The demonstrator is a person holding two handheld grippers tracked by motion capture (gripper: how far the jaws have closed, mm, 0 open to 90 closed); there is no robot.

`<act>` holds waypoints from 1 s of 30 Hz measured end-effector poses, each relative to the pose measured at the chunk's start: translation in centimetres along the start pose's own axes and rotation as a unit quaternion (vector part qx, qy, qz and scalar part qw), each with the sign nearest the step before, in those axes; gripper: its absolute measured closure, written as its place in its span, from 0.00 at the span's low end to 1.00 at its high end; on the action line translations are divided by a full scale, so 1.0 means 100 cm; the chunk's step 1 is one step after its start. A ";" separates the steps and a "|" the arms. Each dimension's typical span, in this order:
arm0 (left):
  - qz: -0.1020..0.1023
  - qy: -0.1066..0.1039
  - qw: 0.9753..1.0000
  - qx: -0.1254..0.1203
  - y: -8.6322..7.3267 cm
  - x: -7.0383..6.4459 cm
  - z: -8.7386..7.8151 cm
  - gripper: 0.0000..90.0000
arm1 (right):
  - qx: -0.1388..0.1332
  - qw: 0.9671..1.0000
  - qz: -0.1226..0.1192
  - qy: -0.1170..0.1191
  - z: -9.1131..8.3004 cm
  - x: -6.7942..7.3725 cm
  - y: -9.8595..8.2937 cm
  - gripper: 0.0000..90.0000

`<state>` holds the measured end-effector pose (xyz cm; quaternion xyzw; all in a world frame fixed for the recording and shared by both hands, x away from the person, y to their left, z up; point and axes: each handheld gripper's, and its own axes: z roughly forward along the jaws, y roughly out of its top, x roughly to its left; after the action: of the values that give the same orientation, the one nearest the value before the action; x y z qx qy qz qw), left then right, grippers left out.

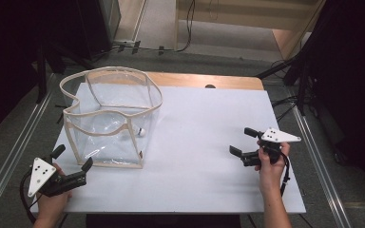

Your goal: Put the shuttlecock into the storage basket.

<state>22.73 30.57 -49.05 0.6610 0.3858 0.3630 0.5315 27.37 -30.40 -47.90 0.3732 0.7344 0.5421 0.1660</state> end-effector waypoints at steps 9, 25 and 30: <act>-0.001 0.000 1.000 0.000 0.000 0.000 0.000 0.03 | -0.001 1.000 0.007 -0.017 -0.013 -0.003 -0.010 0.00; 0.000 0.000 1.000 0.000 0.000 0.000 0.000 0.03 | -0.001 0.998 0.028 -0.057 -0.041 -0.008 -0.039 0.00; 0.000 0.000 1.000 0.001 0.000 0.000 -0.001 0.03 | -0.001 0.997 0.029 -0.069 -0.049 -0.008 -0.046 0.00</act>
<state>22.68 30.59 -49.05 0.6610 0.3865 0.3628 0.5311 23.03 -34.90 -50.54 0.4305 0.7097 0.5204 0.2004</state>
